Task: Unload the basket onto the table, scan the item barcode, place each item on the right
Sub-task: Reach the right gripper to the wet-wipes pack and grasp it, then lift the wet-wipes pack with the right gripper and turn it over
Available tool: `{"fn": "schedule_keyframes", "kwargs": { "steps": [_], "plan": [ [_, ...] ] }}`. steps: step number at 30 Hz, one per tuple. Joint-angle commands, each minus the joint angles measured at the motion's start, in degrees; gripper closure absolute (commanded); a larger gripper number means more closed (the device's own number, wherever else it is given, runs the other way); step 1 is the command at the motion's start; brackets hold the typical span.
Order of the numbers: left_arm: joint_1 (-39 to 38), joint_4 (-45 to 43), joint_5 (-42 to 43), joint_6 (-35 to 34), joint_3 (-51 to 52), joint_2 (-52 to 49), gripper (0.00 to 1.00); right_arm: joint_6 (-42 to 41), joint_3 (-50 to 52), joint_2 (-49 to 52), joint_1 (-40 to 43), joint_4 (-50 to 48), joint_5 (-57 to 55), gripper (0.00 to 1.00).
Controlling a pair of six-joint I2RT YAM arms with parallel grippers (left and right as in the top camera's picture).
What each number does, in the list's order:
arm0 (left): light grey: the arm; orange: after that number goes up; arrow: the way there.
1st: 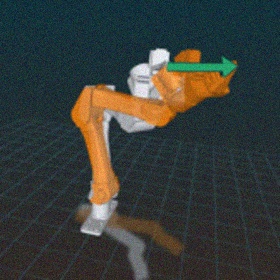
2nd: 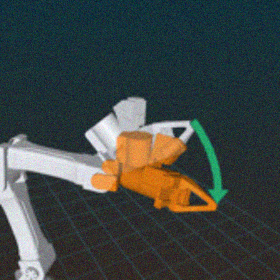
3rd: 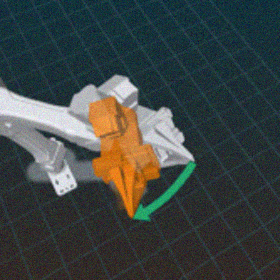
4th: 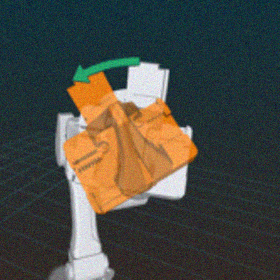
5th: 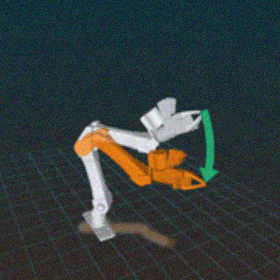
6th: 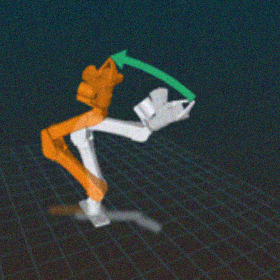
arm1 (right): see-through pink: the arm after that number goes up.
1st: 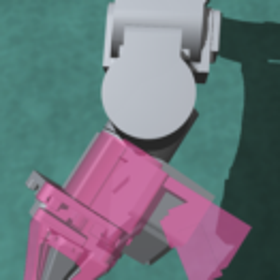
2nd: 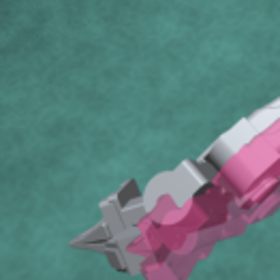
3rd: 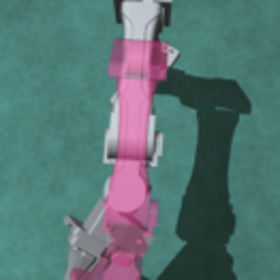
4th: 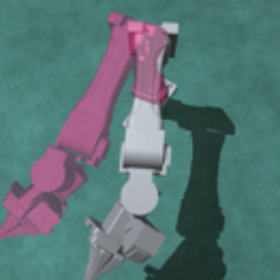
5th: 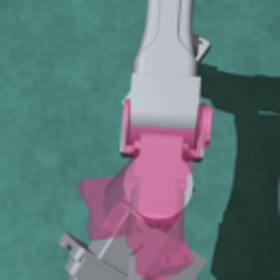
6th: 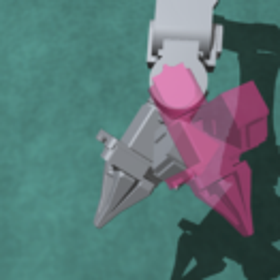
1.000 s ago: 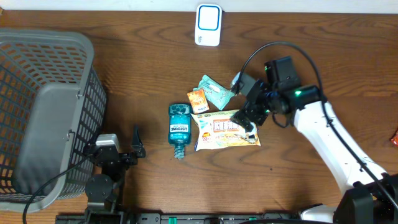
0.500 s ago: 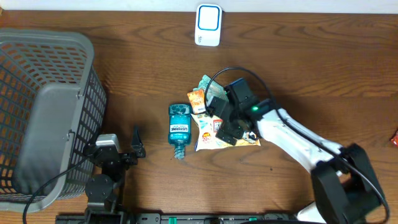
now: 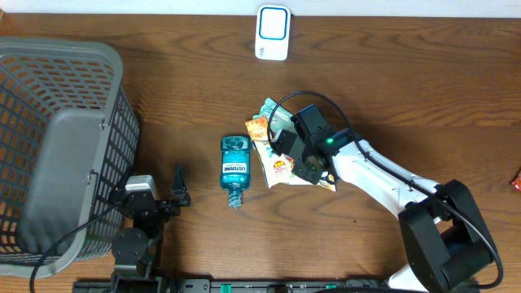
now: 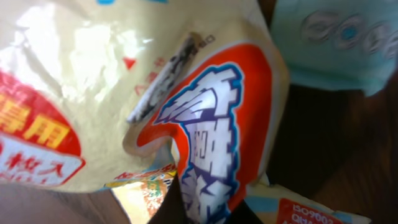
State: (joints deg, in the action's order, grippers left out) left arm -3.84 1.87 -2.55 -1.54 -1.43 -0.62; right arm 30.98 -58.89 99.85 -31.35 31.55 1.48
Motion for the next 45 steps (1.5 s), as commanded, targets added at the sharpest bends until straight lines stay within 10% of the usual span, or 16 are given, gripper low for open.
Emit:
{"fn": "schedule_keyframes", "kwargs": {
  "steps": [1, 11, 18, 22, 27, 45],
  "plan": [
    [0.3, 1.9, -1.4, -0.5, 1.2, 0.4, 0.00, -7.9, -1.3, 1.5, 0.0, 1.0, 2.8, 0.99],
    [0.3, 1.9, -1.4, -0.5, 1.2, 0.4, 0.00, -17.8, -14.0, 1.3, 6.3, 19.9, 31.5, 0.98],
    [0.3, 1.9, -1.4, -0.5, 1.2, 0.4, 0.00, -26.9, -12.6, 1.3, 7.7, 16.7, 9.8, 0.97],
    [0.3, 1.9, -1.4, -0.5, 1.2, 0.4, 0.00, -44.4, -12.6, 1.3, 7.6, 15.1, 7.7, 0.50],
    [0.3, 1.9, -1.4, -0.5, 1.2, 0.4, 0.00, -44.7, -13.1, 1.1, 6.3, 15.0, 7.8, 0.02],
    [0.3, 1.9, -1.4, -0.5, 1.2, 0.4, 0.00, -42.1, -9.6, -6.1, -13.2, 9.4, -24.7, 0.01]
  ]
}}
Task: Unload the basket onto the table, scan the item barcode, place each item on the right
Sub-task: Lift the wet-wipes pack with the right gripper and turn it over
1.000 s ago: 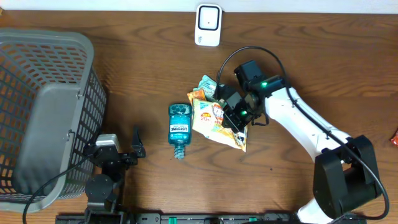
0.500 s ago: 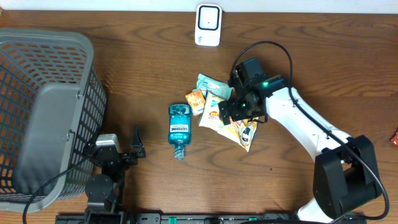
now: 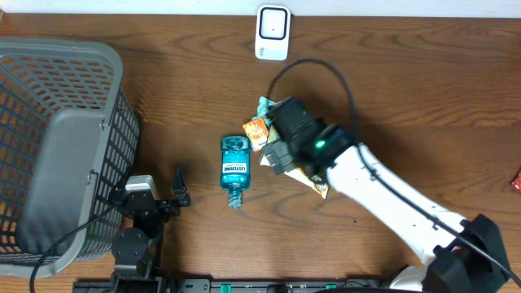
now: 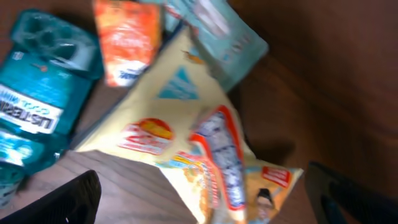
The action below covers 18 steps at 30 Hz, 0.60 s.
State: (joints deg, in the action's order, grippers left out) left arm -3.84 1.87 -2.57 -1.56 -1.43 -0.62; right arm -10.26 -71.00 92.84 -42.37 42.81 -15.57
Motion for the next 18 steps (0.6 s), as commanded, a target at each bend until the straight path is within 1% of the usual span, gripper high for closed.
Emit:
{"fn": "schedule_keyframes", "kwargs": {
  "steps": [1, 8, 13, 18],
  "plan": [
    [0.3, 1.9, -1.3, -0.5, 1.2, 0.4, 0.00, -0.8, 3.7, 1.1, -3.0, -3.3, -8.6, 0.01],
    [0.3, 1.9, -1.3, -0.5, 1.2, 0.4, 0.00, -0.9, 10.1, 3.7, -6.9, -12.5, -16.0, 0.01],
    [0.3, 1.9, -1.4, -0.5, 1.2, 0.4, 0.00, -0.9, 12.2, 3.9, -10.3, -15.0, -21.7, 0.01],
    [0.3, 1.9, -1.3, -0.5, 1.2, 0.4, 0.00, -0.9, 15.4, 4.0, -11.7, -19.3, -22.0, 0.01]
  ]
}}
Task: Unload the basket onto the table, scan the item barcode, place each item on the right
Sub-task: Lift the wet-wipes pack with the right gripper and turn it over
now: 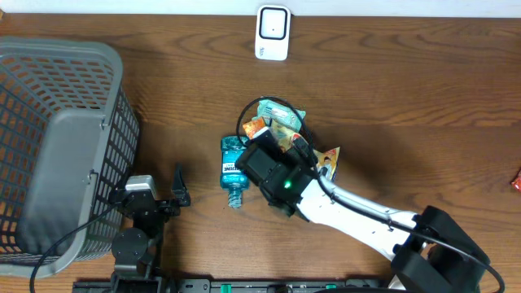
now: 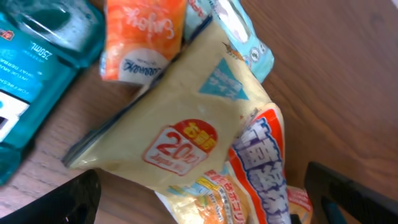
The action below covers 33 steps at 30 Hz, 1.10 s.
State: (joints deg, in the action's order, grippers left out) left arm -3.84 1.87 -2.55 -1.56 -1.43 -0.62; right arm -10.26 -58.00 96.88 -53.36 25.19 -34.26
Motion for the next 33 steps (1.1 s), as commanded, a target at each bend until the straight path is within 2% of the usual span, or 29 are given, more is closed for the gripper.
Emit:
{"fn": "schedule_keyframes", "kwargs": {
  "steps": [1, 8, 14, 19, 23, 24, 26, 29, 32, 33],
  "plan": [
    [0.3, 1.9, -1.4, -0.5, 1.2, 0.4, 0.00, -0.9, 3.6, -0.1, -0.7, -3.1, -3.3, 0.01],
    [0.3, 1.9, -1.4, -0.5, 1.2, 0.4, 0.00, -0.8, 8.9, 0.2, -0.6, -10.4, -5.3, 0.01],
    [0.3, 1.9, -1.4, -0.5, 1.2, 0.4, 0.00, 0.3, 9.0, 7.7, 0.7, -14.1, -5.3, 0.01],
    [0.3, 1.9, -1.4, -0.5, 1.2, 0.4, 0.00, 0.3, 8.8, 15.0, 2.4, -14.1, -5.3, 0.01],
    [0.3, 1.9, -1.4, -0.5, 1.2, 0.4, 0.00, -2.5, 8.5, 16.2, 2.3, -12.1, -2.8, 0.04],
    [0.3, 1.9, -1.4, -0.5, 1.2, 0.4, 0.00, -2.6, 8.5, 16.1, 2.3, -11.8, -1.2, 0.07],
    [0.3, 1.9, -1.4, -0.5, 1.2, 0.4, 0.00, -2.6, 8.3, 16.0, 2.6, -11.2, 1.3, 0.24],
    [0.3, 1.9, -1.4, -0.5, 1.2, 0.4, 0.00, -2.6, 6.8, 15.8, 3.1, -8.2, 1.8, 0.76],
    [0.3, 1.9, -1.4, -0.5, 1.2, 0.4, 0.00, -2.6, 3.0, 15.0, 3.2, -2.2, 1.9, 0.97],
    [0.3, 1.9, -1.4, -0.5, 1.2, 0.4, 0.00, -2.8, -0.3, 13.6, 3.2, 2.1, 1.9, 0.99]
  ]
}}
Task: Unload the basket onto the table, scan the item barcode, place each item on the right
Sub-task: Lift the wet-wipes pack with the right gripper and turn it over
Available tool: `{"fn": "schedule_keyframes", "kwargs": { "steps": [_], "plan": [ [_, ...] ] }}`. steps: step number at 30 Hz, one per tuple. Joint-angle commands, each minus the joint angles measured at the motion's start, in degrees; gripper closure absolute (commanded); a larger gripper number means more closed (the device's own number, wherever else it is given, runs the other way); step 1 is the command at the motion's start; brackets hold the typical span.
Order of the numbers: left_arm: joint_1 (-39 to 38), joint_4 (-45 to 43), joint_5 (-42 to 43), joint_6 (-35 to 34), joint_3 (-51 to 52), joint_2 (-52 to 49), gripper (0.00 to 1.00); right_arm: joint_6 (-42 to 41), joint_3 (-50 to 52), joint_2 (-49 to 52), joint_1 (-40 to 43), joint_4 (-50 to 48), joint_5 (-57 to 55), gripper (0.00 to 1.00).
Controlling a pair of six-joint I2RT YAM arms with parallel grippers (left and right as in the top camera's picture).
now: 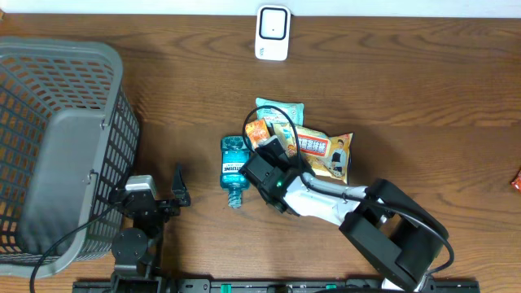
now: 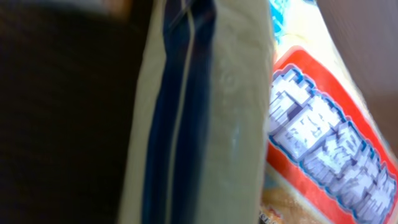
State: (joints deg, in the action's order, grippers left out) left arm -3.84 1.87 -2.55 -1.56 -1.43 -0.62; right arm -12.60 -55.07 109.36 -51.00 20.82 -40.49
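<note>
A yellow snack bag (image 1: 319, 151) with red and blue lettering lies in a small pile at the table's middle. An orange packet (image 1: 257, 129) and a teal packet (image 1: 280, 109) lie at its far side. A teal mouthwash bottle (image 1: 234, 168) lies just left of the pile. My right gripper (image 1: 273, 156) is down low at the bag's left edge. The right wrist view is filled by the yellow bag (image 2: 217, 118) seen edge-on, and no fingers show there. The white and blue scanner (image 1: 273, 32) stands at the table's far edge. My left gripper (image 1: 180, 185) rests open near the front.
A large grey basket (image 1: 57, 155) fills the left side of the table. A small red item (image 1: 516, 181) peeks in at the right edge. Bare wood lies between the pile and the scanner.
My right gripper has dropped from above the pile to the snack bag's left edge, very close to it. The bag now lies flatter, with its printed face up and further right.
My right gripper was first pressed into the snack bag from the right side. Then it was raised above the pile, fingers spread. It then stood over the pile's left side near the bottle, and now it is low at the bag's left edge.
</note>
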Motion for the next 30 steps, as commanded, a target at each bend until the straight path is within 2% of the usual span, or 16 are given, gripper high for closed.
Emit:
{"fn": "schedule_keyframes", "kwargs": {
  "steps": [1, 6, 10, 14, 20, 26, 30],
  "plan": [
    [0.3, 1.9, -1.4, -0.5, 1.2, 0.4, 0.00, -0.9, -5.1, 0.3, 0.8, 8.8, 8.1, 0.99],
    [0.3, 1.9, -1.4, -0.5, 1.2, 0.4, 0.00, -0.9, -16.0, -6.7, 0.8, 20.4, 17.7, 0.99],
    [0.3, 1.9, -1.4, -0.5, 1.2, 0.4, 0.00, 3.6, -22.9, -15.0, 2.8, 25.7, 37.6, 0.99],
    [0.3, 1.9, -1.4, -0.5, 1.2, 0.4, 0.00, 3.7, -23.1, -19.7, 8.0, 26.9, 54.5, 0.99],
    [0.3, 1.9, -1.4, -0.5, 1.2, 0.4, 0.00, 5.0, -22.3, -18.7, 18.1, 27.0, 81.4, 0.99],
    [0.3, 1.9, -1.4, -0.5, 1.2, 0.4, 0.00, 8.2, -21.0, -15.1, 23.8, 28.1, 83.0, 0.99],
    [0.3, 1.9, -1.4, -0.5, 1.2, 0.4, 0.00, 9.7, -21.0, -12.3, 25.0, 28.0, 74.3, 0.99]
  ]
}}
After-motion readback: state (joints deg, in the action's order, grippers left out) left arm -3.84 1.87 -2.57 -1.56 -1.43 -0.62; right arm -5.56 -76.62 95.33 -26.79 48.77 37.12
